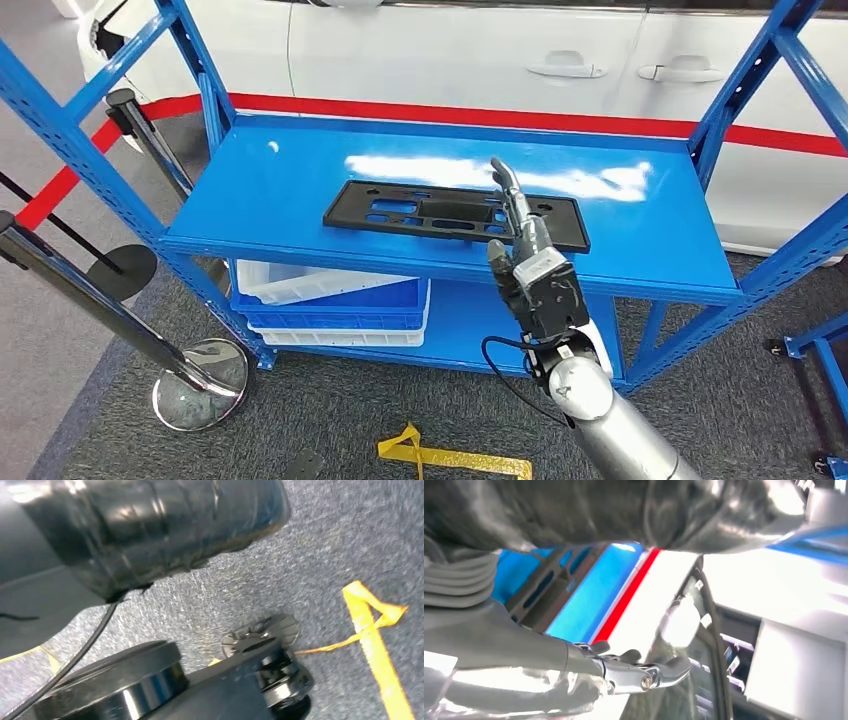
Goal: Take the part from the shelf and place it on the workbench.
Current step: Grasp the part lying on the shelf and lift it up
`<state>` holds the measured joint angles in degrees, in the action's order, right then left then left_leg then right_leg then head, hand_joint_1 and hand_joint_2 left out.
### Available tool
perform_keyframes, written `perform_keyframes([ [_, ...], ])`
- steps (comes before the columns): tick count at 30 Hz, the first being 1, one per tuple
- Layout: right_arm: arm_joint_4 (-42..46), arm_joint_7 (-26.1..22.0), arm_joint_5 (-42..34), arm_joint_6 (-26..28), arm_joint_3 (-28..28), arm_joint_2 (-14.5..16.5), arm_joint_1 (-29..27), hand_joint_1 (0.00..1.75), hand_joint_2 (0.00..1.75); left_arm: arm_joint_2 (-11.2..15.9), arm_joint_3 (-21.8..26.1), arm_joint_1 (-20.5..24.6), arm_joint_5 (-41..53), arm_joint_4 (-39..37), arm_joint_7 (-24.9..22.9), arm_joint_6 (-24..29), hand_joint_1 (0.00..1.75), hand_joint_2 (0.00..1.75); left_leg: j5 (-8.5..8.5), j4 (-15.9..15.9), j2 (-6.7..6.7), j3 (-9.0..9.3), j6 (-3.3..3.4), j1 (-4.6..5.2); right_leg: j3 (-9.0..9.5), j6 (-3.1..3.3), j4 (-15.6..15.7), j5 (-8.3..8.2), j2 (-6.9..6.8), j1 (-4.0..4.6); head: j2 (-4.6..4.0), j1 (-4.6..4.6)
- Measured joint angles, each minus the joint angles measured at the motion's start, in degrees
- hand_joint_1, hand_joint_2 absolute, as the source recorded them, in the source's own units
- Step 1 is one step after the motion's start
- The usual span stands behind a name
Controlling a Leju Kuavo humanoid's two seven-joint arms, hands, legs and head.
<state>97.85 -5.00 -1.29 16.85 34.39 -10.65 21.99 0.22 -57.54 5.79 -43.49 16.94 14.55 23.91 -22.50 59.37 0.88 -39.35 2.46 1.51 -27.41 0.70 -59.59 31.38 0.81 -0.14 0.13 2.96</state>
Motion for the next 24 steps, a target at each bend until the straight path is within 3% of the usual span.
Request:
perform_keyframes([
  [3,-2.28,0.02,-0.07,-2.06,0.85,0.46,2.38,0.00,1.75,0.00,-0.34,0.62,0.27,-0.02,-0.44,-0.79,0.00,0.00,0.13,-1.24,0.01,1.89,0.52,0.01,-0.57,-0.57,-2.56,0.50,-0.11,-0.18,0.00,-0.03],
  [7,-6.64,0.45,1.87,-3.06,2.80,1.13,5.11,0.00,1.75,-0.02,-1.03,1.46,0.26,-0.05,-1.18,-2.04,0.00,0.00,-0.83,-1.62,0.09,3.24,1.24,-0.05,-7.81,-1.15,-12.98,5.06,-0.27,-0.25,0.00,-0.09],
  [8,-7.85,0.63,2.97,-3.07,3.44,1.37,5.47,0.00,1.75,-0.04,-1.24,1.45,0.25,-0.05,-1.28,-2.39,0.00,0.00,-1.19,-1.55,0.14,3.56,1.23,-0.05,-9.13,-1.20,-13.68,5.10,-0.27,-0.31,0.00,-0.09],
  [9,-9.01,0.87,4.28,-3.01,4.10,1.67,5.87,0.00,1.75,-0.10,-1.37,1.44,0.24,-0.05,-1.39,-2.71,0.00,0.00,-1.59,-1.42,0.19,3.94,1.18,-0.06,-9.66,-1.19,-12.63,3.77,-0.28,-0.35,0.00,-0.10],
  [11,-11.09,1.53,7.49,-2.77,5.39,2.33,6.76,0.00,1.75,-0.36,-1.44,1.48,0.16,-0.05,-1.64,-3.19,0.00,0.00,-2.42,-1.04,0.26,4.72,0.98,-0.09,-8.80,-0.92,-6.80,-1.64,-0.30,-0.35,0.00,-0.08],
  [13,-12.88,2.29,10.52,-2.54,6.57,2.96,7.42,0.00,1.75,-0.59,-1.55,1.73,-0.01,-0.05,-1.95,-3.51,0.00,0.00,-2.96,-0.70,0.37,4.91,0.56,-0.07,-7.86,-0.50,-1.81,-4.46,-0.33,-0.06,0.00,-0.08],
  [15,-14.22,2.71,12.16,-2.42,7.36,3.53,7.63,0.00,1.75,-0.67,-1.65,1.87,-0.12,-0.05,-2.15,-3.72,0.00,0.00,-2.95,-0.46,0.46,4.73,-0.02,-0.04,-7.78,0.03,-0.46,-4.83,-0.36,0.20,0.00,-0.07],
  [18,-15.54,2.85,12.74,-2.36,8.00,4.33,7.95,0.00,1.75,-0.66,-1.69,1.88,-0.11,-0.05,-2.20,-3.88,0.00,0.00,-3.75,1.17,0.33,4.01,-0.98,-0.17,-7.08,0.93,0.21,-5.90,-0.43,-0.15,0.00,0.05],
  [20,-16.25,2.90,12.81,-2.35,8.38,4.86,8.17,0.00,1.75,-0.67,-1.69,1.99,-0.11,-0.05,-2.20,-3.92,0.00,0.00,-6.29,6.44,0.14,1.41,-1.80,-0.61,-6.80,1.19,0.47,-6.00,-0.55,-0.30,0.00,0.27],
  [22,-17.03,2.94,12.84,-2.34,8.75,5.16,8.23,0.00,1.75,-0.69,-1.70,1.97,-0.11,-0.05,-2.20,-3.95,0.00,0.00,-8.93,13.13,0.03,-2.32,-2.40,-1.15,-6.80,1.25,0.49,-5.94,-0.66,-0.31,0.00,0.37],
  [24,-17.84,3.28,13.55,-2.23,9.07,5.32,8.22,0.00,1.75,-0.70,-1.71,1.84,-0.14,-0.05,-2.20,-3.95,0.00,0.00,-8.50,14.38,-0.09,-3.67,-2.80,-1.63,-6.76,1.24,0.49,-5.85,-0.69,-0.32,0.00,0.38],
])
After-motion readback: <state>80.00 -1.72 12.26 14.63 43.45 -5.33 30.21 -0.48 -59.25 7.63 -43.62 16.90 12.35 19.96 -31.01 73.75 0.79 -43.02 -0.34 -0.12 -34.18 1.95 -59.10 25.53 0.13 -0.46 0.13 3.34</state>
